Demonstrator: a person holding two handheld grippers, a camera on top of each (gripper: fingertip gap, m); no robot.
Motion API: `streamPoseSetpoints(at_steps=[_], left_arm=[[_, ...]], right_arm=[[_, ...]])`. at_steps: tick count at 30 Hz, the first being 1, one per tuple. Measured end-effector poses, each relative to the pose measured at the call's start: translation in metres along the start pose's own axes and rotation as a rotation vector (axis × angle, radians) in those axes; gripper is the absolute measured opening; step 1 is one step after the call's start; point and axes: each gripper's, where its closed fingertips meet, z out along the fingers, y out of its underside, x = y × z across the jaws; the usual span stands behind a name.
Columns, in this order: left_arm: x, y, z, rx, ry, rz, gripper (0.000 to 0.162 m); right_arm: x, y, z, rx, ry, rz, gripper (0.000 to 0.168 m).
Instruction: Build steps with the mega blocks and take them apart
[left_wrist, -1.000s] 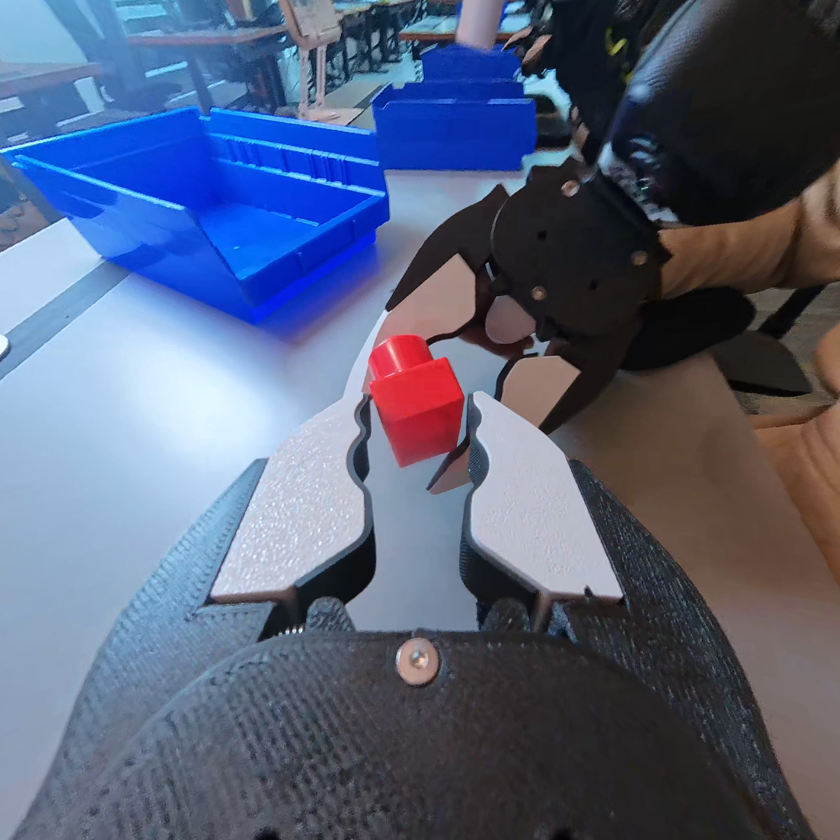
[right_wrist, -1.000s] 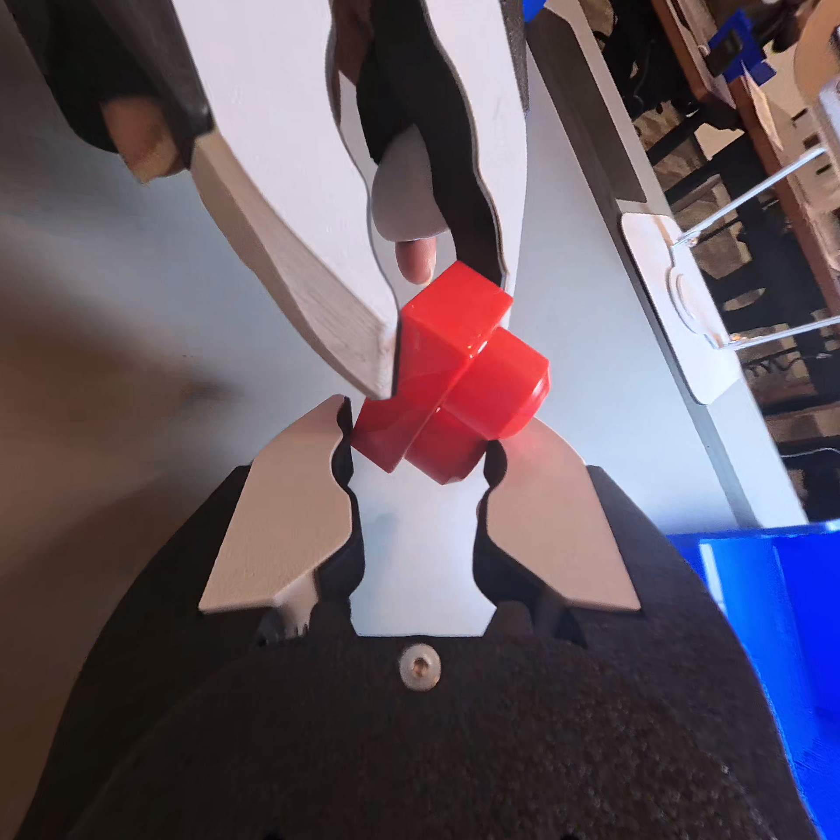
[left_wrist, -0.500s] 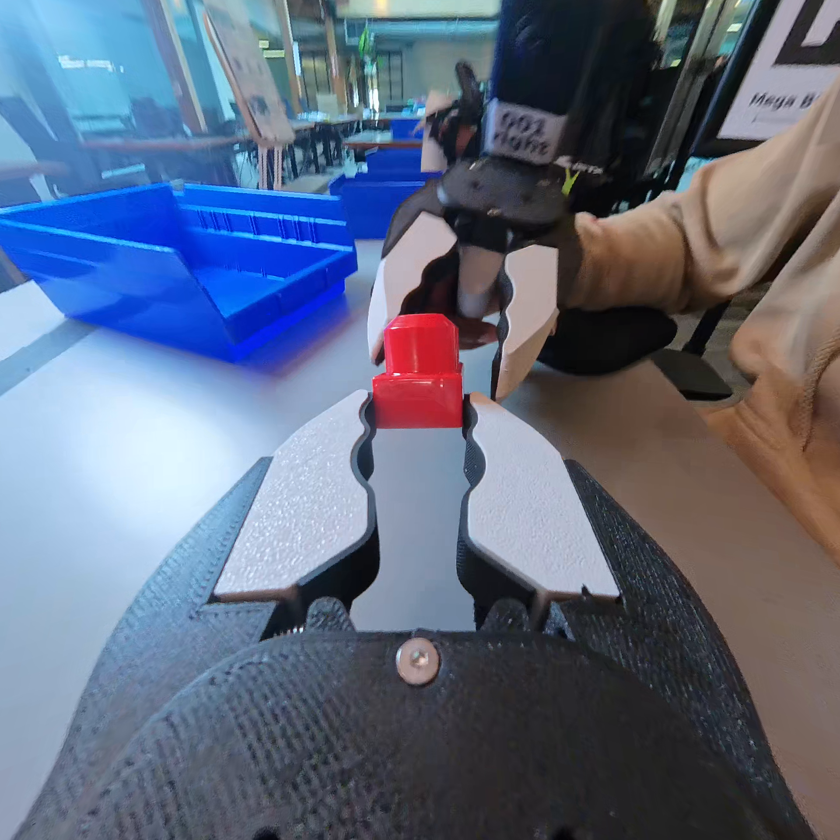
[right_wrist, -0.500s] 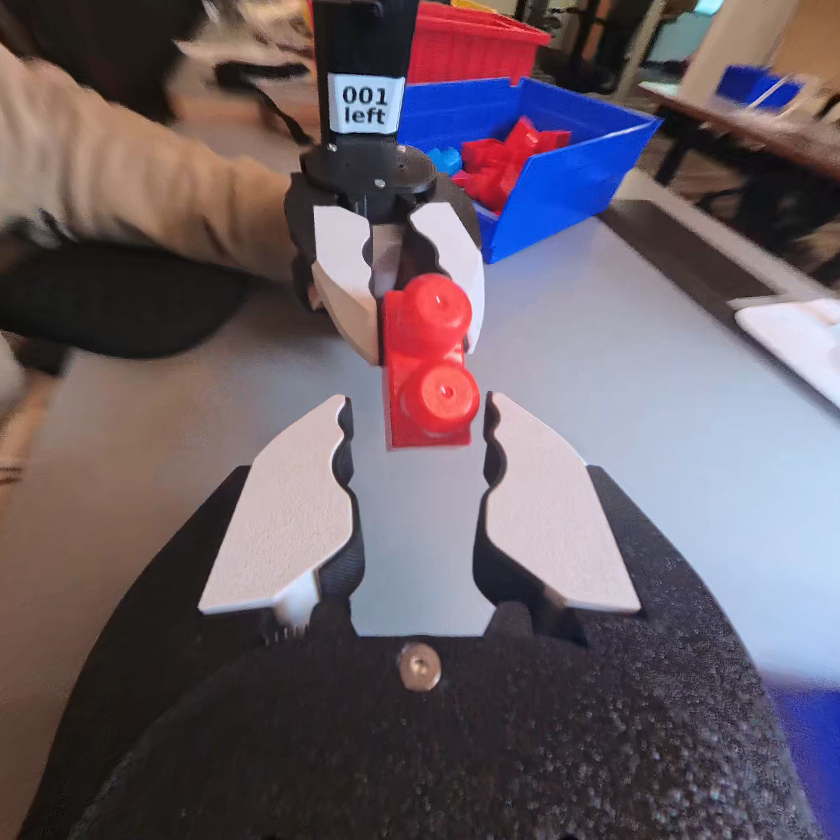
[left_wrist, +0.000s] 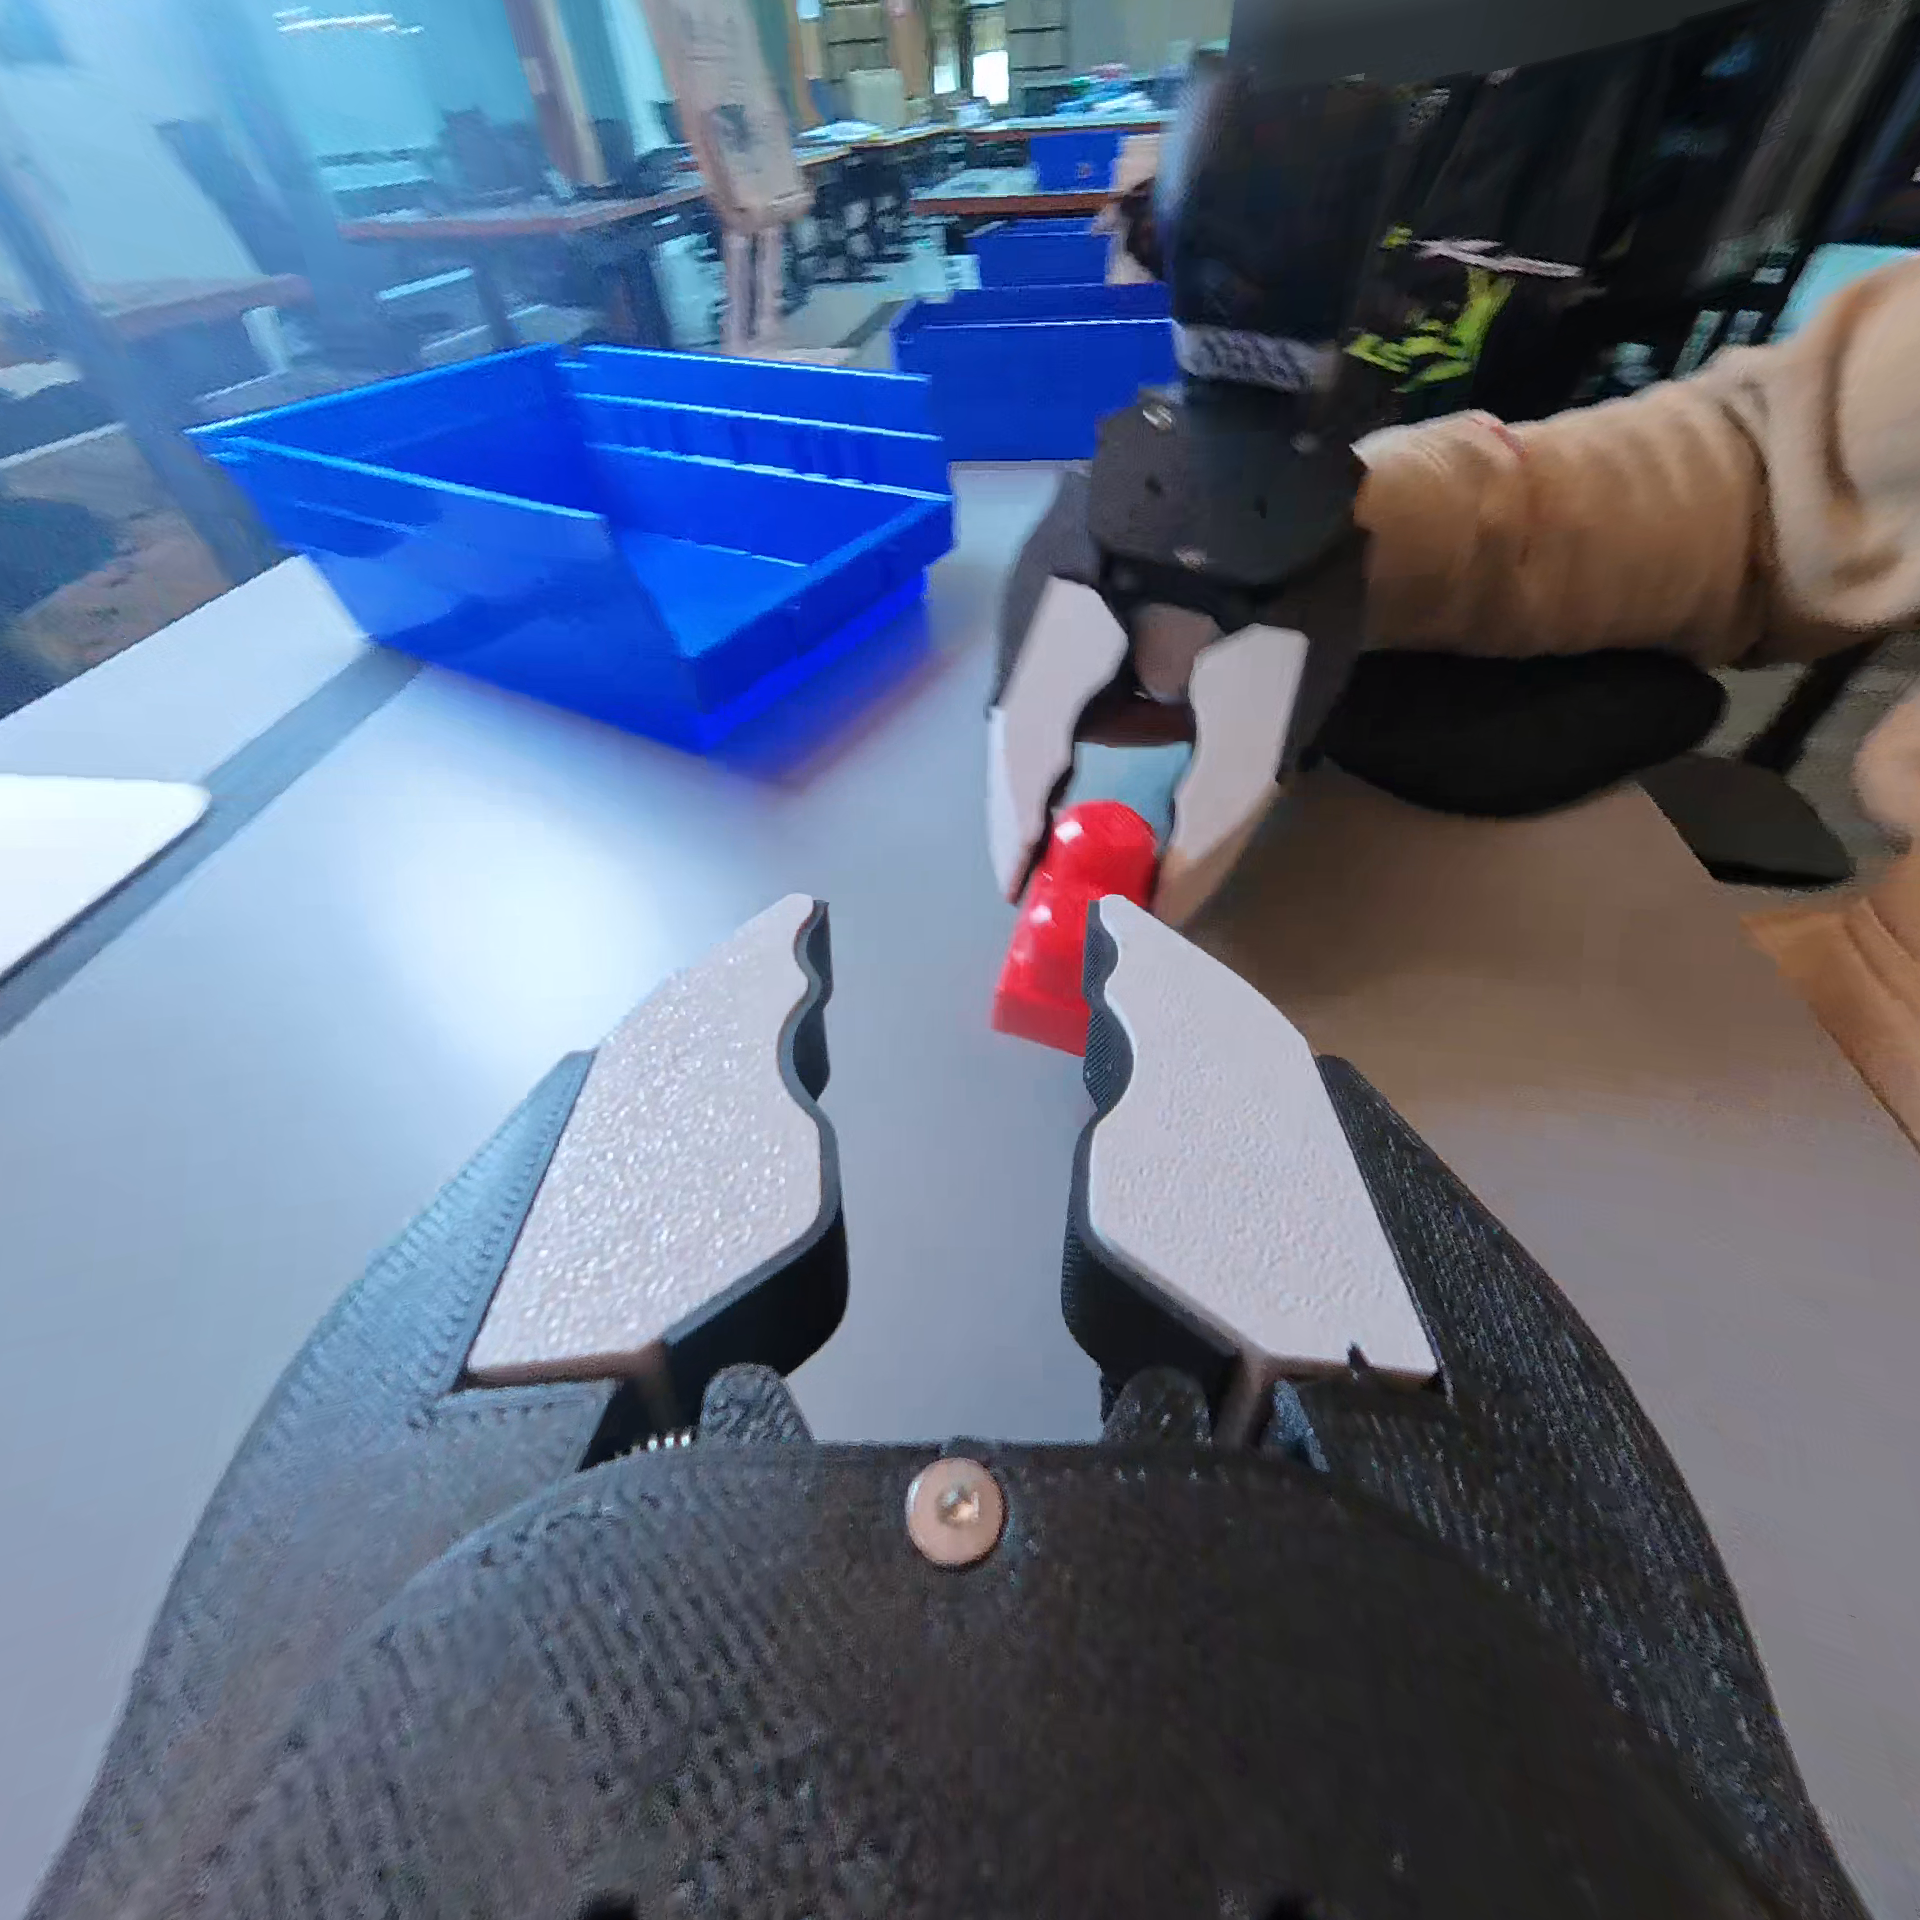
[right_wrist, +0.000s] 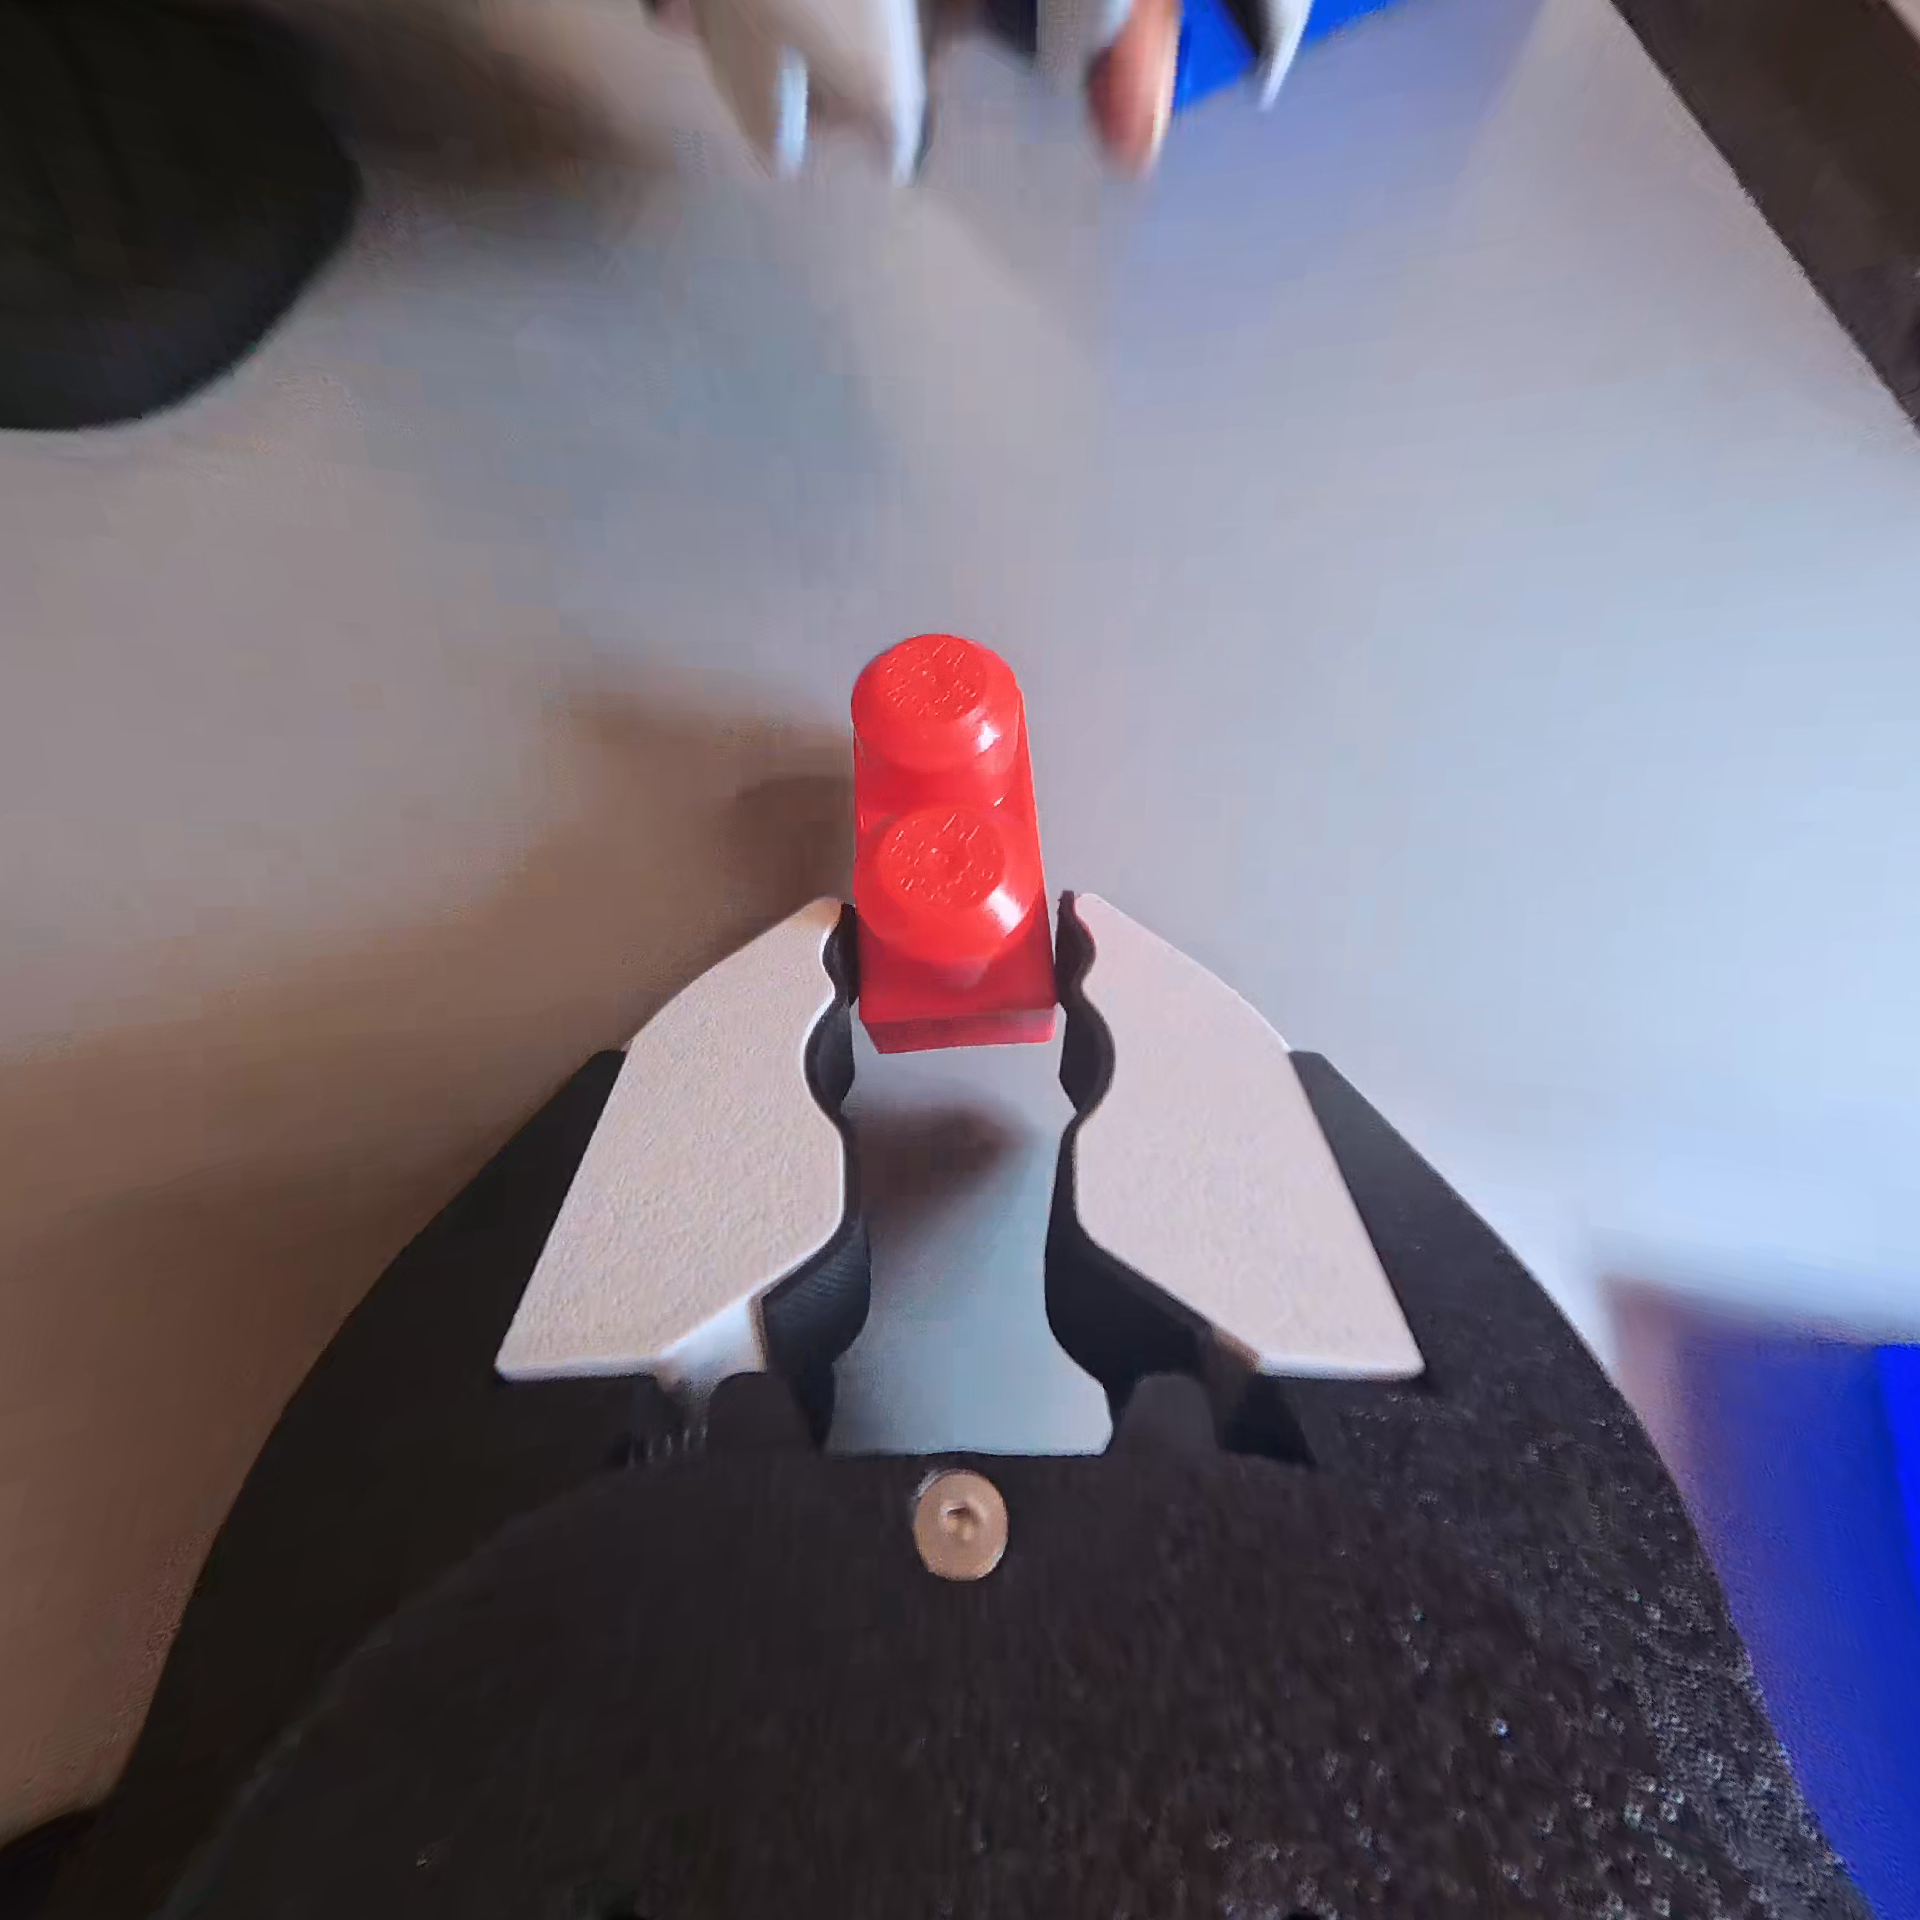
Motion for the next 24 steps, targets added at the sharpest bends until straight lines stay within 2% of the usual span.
streamPoseSetpoints(at_steps=[3,5,7,10,13,17,20,24], left_arm=[[-0.041,-0.023,-0.031,-0.036,-0.221,-0.050,0.042],[-0.073,-0.043,-0.069,-0.026,-0.400,-0.076,0.037],[-0.105,-0.055,-0.117,-0.025,-0.562,-0.128,0.037],[-0.154,-0.054,-0.194,-0.078,-0.800,-0.183,0.038],[-0.204,-0.024,-0.258,-0.252,-0.980,-0.259,0.043],[-0.244,0.035,-0.294,-0.487,-0.995,-0.404,0.040],[-0.256,0.073,-0.300,-0.628,-0.974,-0.471,0.039],[-0.249,0.110,-0.290,-0.791,-0.860,-0.552,0.039]], right_arm=[[0.013,0.009,0.003,-0.054,0.038,-0.018,0.037],[0.028,0.013,0.003,-0.076,0.096,-0.023,0.037],[0.040,0.012,-0.001,-0.055,0.145,0.007,0.045],[0.058,0.003,-0.014,0.032,0.221,0.078,0.049],[0.069,-0.004,-0.026,0.089,0.271,0.111,0.049],[0.070,-0.009,-0.033,0.137,0.296,0.119,0.049],[0.067,-0.008,-0.032,0.138,0.301,0.106,0.049],[0.066,-0.005,-0.029,0.131,0.287,0.108,0.047]])
